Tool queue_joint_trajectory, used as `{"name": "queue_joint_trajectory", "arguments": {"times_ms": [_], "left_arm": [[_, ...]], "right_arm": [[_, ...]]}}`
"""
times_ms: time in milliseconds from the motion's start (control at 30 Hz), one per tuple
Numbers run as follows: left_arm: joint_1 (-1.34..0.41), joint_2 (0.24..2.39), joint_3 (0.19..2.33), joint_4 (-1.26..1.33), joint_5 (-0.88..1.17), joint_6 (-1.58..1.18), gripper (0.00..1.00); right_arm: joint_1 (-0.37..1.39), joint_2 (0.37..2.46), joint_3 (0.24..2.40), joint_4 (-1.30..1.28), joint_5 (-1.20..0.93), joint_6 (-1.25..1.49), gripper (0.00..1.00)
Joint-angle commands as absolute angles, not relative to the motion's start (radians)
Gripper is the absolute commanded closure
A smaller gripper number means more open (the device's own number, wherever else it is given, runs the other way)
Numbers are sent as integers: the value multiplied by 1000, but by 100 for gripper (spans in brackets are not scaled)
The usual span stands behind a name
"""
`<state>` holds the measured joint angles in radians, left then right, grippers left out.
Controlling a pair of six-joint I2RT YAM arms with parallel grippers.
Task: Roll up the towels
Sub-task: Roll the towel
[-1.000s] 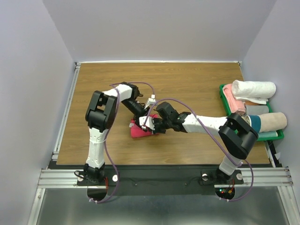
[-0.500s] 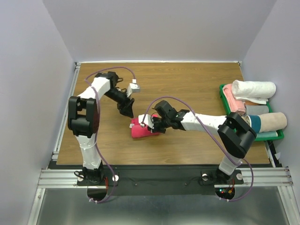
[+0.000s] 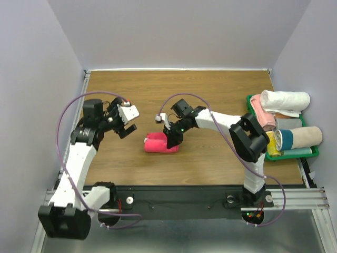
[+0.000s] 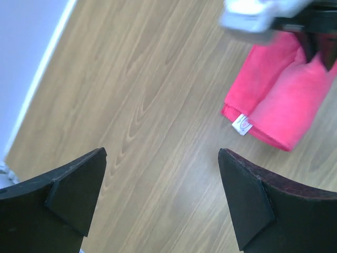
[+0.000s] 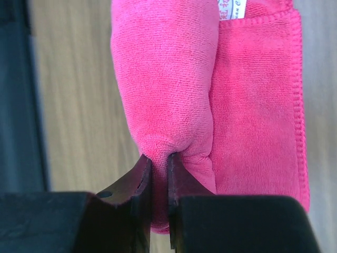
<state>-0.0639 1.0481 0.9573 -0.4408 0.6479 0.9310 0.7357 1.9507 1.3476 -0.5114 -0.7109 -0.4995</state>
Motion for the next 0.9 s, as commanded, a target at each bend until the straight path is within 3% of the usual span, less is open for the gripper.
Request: {"name": "queue_joint_trajectory", "arguments": {"times_ms": [0, 233, 533, 700, 767, 867], "left_arm": [[-138, 956, 816, -388, 614, 960, 1], [-440, 927, 714, -479, 483, 1005, 1], [-776, 1015, 623, -350, 359, 976, 1], [-857, 1107, 574, -220, 259, 948, 2], [-870, 1149, 554, -167, 227, 937, 5], [-890, 1201, 557, -138, 169, 919, 18]], "right_arm": [[713, 2097, 1397, -778, -915, -454, 99], [643, 2259, 1515, -919, -1029, -491, 99], [611, 2388, 1623, -949, -1045, -436, 99], [604, 2427, 1651, -963, -1043, -434, 99], [604, 2431, 1652, -968, -1031, -442, 99], [601, 2437, 1651, -974, -1023, -454, 99]]}}
